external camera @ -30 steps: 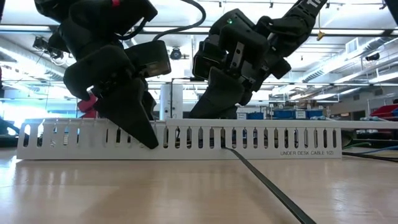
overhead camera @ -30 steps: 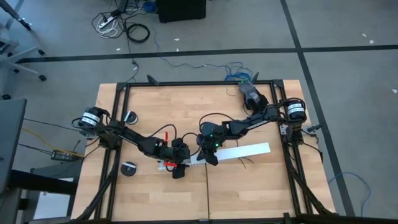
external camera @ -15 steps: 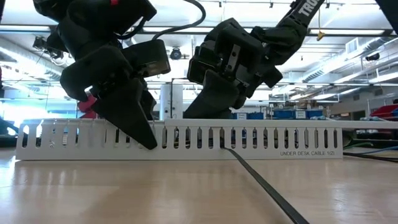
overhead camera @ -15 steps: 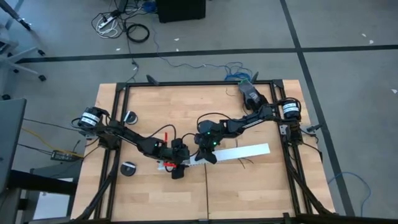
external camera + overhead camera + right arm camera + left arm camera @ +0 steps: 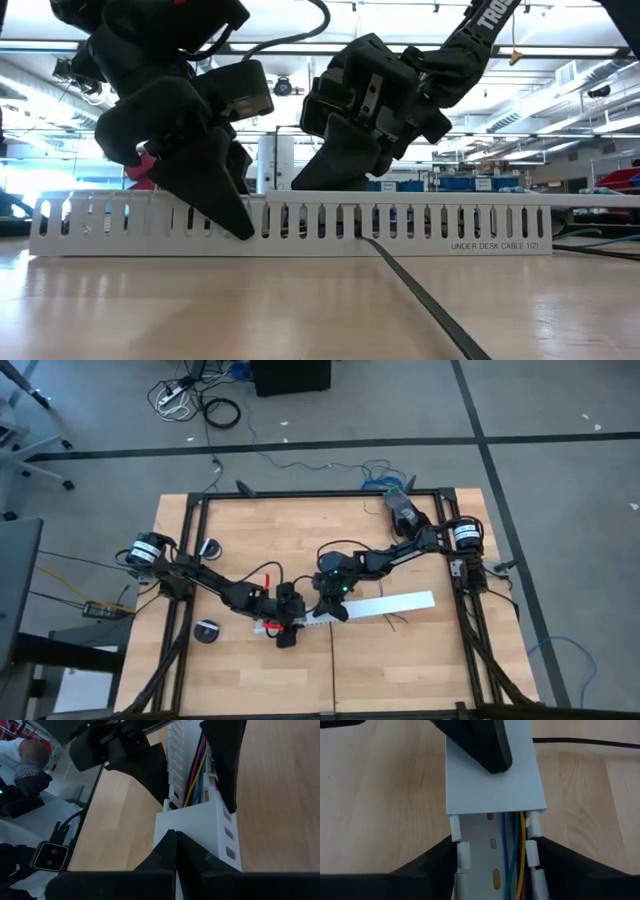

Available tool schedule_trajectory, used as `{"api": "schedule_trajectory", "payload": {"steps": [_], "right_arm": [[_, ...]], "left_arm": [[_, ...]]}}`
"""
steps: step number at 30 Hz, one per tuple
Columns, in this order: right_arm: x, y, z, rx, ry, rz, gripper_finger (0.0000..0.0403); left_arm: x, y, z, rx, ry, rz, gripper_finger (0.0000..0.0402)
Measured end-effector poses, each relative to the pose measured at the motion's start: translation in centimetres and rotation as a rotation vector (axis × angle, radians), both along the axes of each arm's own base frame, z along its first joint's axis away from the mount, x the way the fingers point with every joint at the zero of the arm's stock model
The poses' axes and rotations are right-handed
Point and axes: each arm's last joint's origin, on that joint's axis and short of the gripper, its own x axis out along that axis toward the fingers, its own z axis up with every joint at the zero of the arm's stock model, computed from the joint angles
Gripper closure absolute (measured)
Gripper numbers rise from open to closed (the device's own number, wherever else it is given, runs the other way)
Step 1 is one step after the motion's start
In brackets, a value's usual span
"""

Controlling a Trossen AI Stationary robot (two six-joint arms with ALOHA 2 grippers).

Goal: Ziptie cables
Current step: Close the lid on the cable duct

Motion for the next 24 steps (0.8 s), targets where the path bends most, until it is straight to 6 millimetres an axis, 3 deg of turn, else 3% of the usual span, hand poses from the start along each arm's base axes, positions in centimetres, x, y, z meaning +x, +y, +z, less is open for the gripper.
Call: {"api": "schedule_trajectory", "payload": {"steps": [8, 18, 24], "right_arm": [[0.0, -0.01, 0.01, 0.009, 0.005, -0.007, 0.0402], [0.02, -0.01, 0.01, 0.014, 0.005, -0.008, 0.0402], [0.03, -0.01, 0.0, 0.014, 0.005, -0.008, 0.0402]], "left_arm": [[-0.05, -0.39, 0.09, 0.042, -0.019, -0.008, 0.0178], [0.23, -0.55, 0.4, 0.041, -0.058, -0.005, 0.0133], [0.22, -0.58, 0.39, 0.03, -0.056, -0.003, 0.0131]]}}
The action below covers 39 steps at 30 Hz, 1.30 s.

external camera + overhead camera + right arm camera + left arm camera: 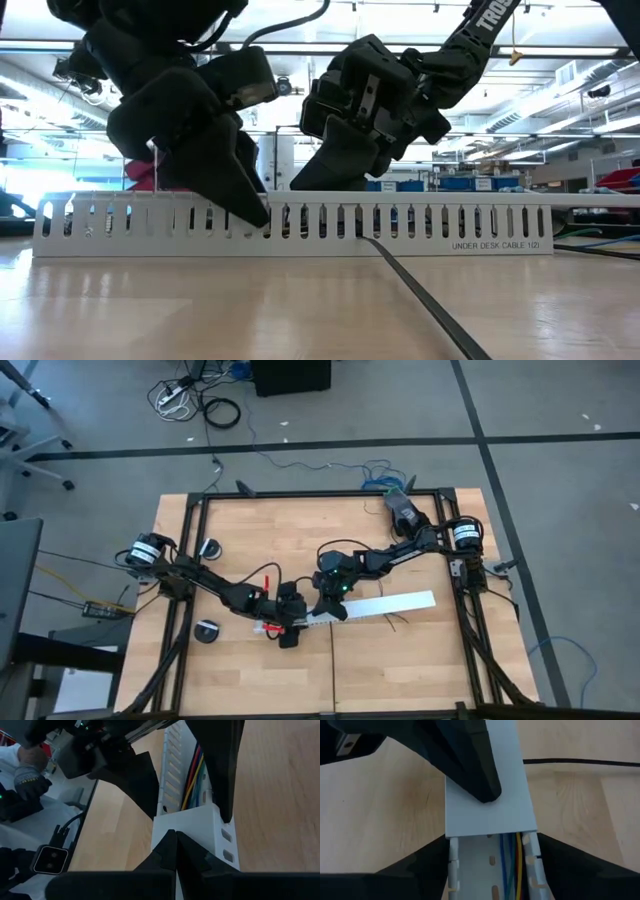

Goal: Ziptie cables
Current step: Close the lid on the cable duct

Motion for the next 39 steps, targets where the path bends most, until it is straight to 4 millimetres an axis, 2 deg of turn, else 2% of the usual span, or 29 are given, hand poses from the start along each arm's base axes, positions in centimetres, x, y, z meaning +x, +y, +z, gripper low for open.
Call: {"api": "schedule_trajectory", "payload": {"steps": [13, 31, 35, 39], "right_arm": [[0.1, 0.0, 0.0, -0.001, -0.012, -0.001, 0.0403], [0.3, 0.3, 0.1, -0.004, -0.055, 0.015, 0.0403], [1.6, 0.4, -1.0, 0.035, -0.045, 0.052, 0.0403], [3.2, 0.7, -1.0, 0.036, -0.077, 0.089, 0.0403]], "left_arm": [[-0.1, 0.0, -0.1, -0.025, 0.017, 0.004, 0.0161], [-0.1, 0.0, 0.0, -0.026, 0.011, 0.002, 0.0162], [-0.1, -0.1, -0.1, -0.027, 0.014, -0.002, 0.0162], [-0.3, -0.1, -0.1, -0.03, 0.029, -0.007, 0.0162]]}}
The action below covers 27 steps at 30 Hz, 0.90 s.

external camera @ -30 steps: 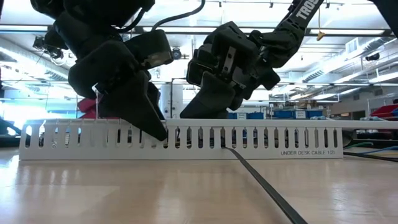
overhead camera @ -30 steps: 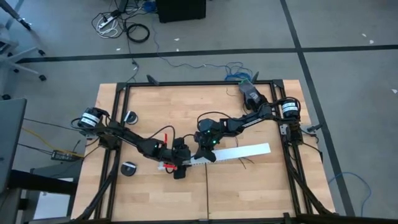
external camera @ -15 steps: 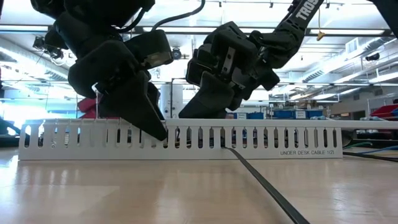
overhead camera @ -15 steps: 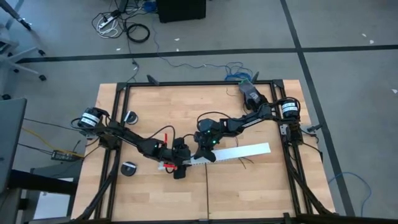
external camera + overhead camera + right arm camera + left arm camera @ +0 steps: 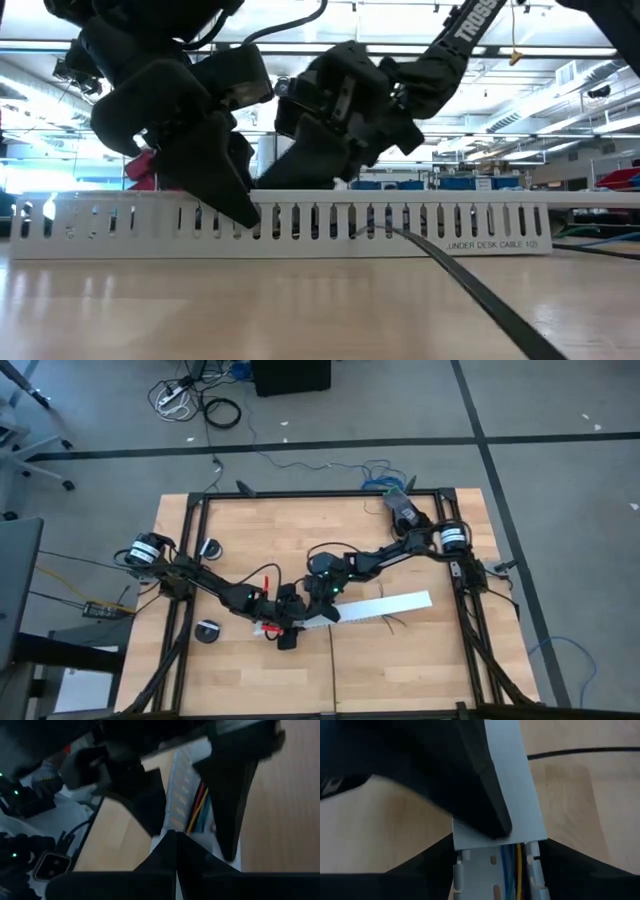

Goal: Ziptie cables
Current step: Close the lid on the cable duct

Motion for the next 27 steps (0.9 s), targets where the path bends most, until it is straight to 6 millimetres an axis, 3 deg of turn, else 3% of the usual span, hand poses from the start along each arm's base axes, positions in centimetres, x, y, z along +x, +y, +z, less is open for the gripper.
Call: {"api": "schedule_trajectory", "payload": {"steps": [16, 27], "right_arm": [[0.4, 0.0, 0.2, -0.032, -0.009, -0.004, 0.0403], [0.4, -0.2, 0.2, -0.04, -0.013, -0.008, 0.0403]], "left_arm": [[-0.5, 0.3, 0.4, 0.043, 0.024, 0.002, 0.0163], [-1.1, 0.3, 0.2, -0.027, 0.112, -0.007, 0.0148]]}}
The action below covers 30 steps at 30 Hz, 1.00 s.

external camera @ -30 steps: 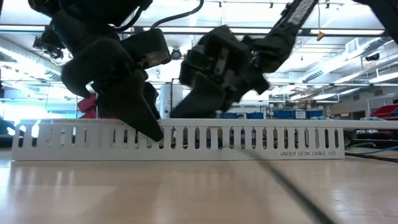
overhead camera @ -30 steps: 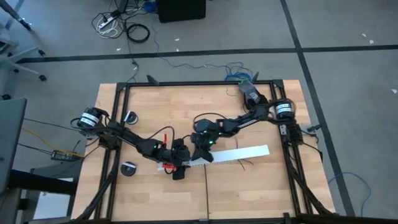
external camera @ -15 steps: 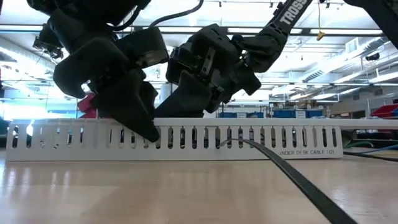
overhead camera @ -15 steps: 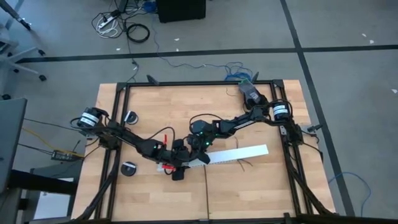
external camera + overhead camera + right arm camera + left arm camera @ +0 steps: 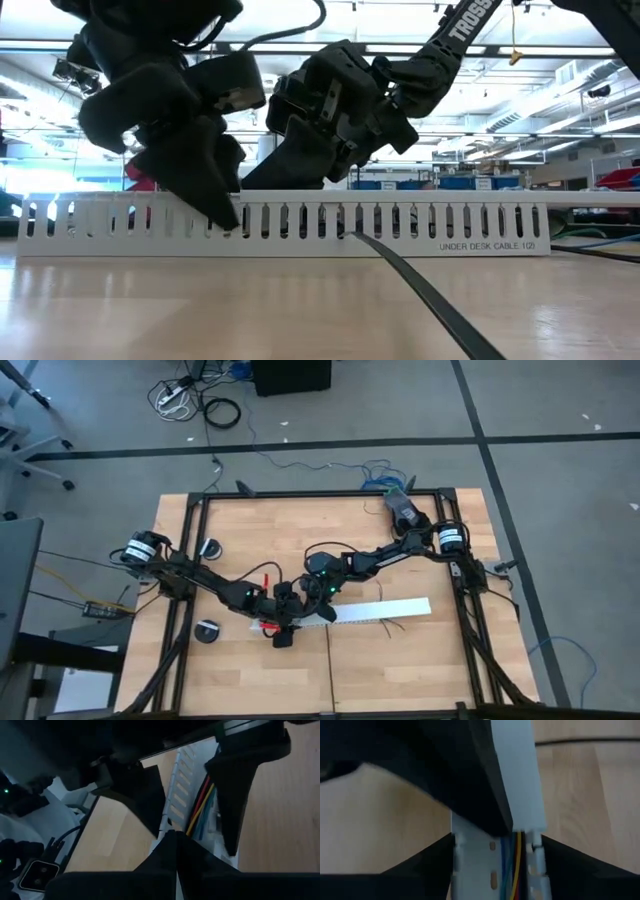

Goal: Ziptie cables
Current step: Close the lid on the cable duct

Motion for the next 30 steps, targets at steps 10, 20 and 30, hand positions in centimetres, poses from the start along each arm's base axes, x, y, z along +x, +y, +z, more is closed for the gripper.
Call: {"api": "schedule_trajectory", "payload": {"steps": [10, 20, 30], "right_arm": [[0.0, 0.0, 0.0, -0.003, -0.004, 0.012, 0.0402], [0.2, 0.2, 0.8, 0.074, -0.066, 0.063, 0.0402], [-0.4, -0.9, 4.2, 0.041, -0.093, 0.002, 0.0325]], "left_arm": [[-0.8, -0.3, -0.2, -0.079, 0.093, -0.024, 0.0124], [-1.2, -0.9, 0.1, -0.073, 0.08, -0.013, 0.0124], [-1.2, -1.2, 0.2, -0.079, 0.066, -0.006, 0.0124]]}}
